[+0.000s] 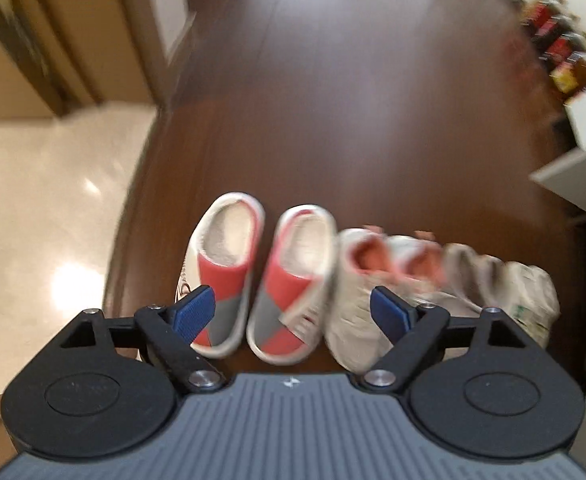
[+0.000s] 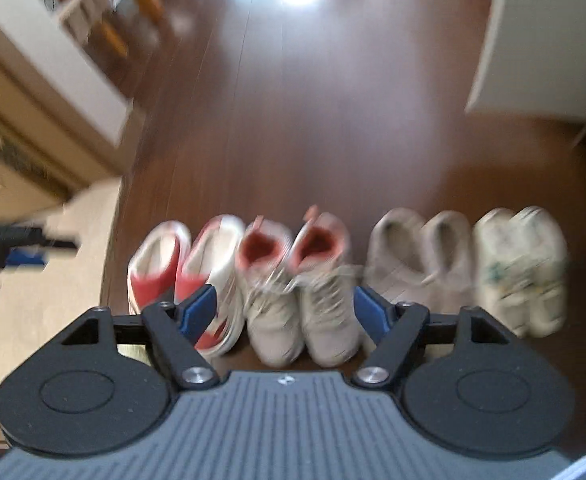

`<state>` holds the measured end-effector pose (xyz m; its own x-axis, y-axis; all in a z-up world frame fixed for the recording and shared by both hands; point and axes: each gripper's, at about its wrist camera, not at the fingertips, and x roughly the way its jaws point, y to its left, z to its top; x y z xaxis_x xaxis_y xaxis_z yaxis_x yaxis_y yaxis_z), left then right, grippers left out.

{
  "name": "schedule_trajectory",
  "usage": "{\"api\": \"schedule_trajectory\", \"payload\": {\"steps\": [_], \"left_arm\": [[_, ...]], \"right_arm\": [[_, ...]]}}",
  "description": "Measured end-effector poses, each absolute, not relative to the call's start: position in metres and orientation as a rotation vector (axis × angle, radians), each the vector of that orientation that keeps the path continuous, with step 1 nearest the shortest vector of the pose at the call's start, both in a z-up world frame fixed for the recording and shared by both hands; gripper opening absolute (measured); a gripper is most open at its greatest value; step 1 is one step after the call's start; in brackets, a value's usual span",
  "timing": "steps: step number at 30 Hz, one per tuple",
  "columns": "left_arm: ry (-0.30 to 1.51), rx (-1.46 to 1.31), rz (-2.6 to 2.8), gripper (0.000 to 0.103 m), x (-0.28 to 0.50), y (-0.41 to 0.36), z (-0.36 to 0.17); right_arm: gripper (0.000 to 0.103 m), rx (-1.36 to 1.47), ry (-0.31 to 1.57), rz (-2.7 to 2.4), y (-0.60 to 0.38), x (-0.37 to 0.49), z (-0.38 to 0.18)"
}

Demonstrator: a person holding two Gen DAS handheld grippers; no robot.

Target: Organize scattered shoes

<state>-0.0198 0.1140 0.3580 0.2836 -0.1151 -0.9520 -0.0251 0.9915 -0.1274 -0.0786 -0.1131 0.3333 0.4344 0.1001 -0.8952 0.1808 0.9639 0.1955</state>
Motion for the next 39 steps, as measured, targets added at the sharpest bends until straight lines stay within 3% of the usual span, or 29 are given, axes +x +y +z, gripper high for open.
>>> {"api": "schedule_trajectory", "payload": {"steps": [3,5,9,12,23,39], "left_arm": [[1.274,-0.177,-0.003,0.092,-0.056,0.086,0.436],[1.246,-0.184,0.009,0.096,-0.089,0.057,0.505],[1.215,-0.120,0.008,0.098,-0.124,0.018,0.591],[1.213,-0.079,0.000,0.098,-0.143,-0.007,0.636],[1.251,0.033,-0.042,0.098,-0.196,-0.009,0.649],[1.271,0.037,-0.119,0.098,-0.269,0.030,0.653]], "right_arm": [[0.081,0.255,1.079,-0.012,-0.158,-0.111,0.431],[0.093,0.213,1.036,0.010,-0.184,-0.135,0.488],[0.094,0.153,0.999,-0.043,-0.230,-0.180,0.577],[0.094,0.231,1.013,-0.116,-0.253,-0.201,0.612],[0.094,0.409,1.062,-0.290,-0.244,-0.286,0.638],[0.095,0.339,1.110,-0.282,-0.150,-0.355,0.650]]}}
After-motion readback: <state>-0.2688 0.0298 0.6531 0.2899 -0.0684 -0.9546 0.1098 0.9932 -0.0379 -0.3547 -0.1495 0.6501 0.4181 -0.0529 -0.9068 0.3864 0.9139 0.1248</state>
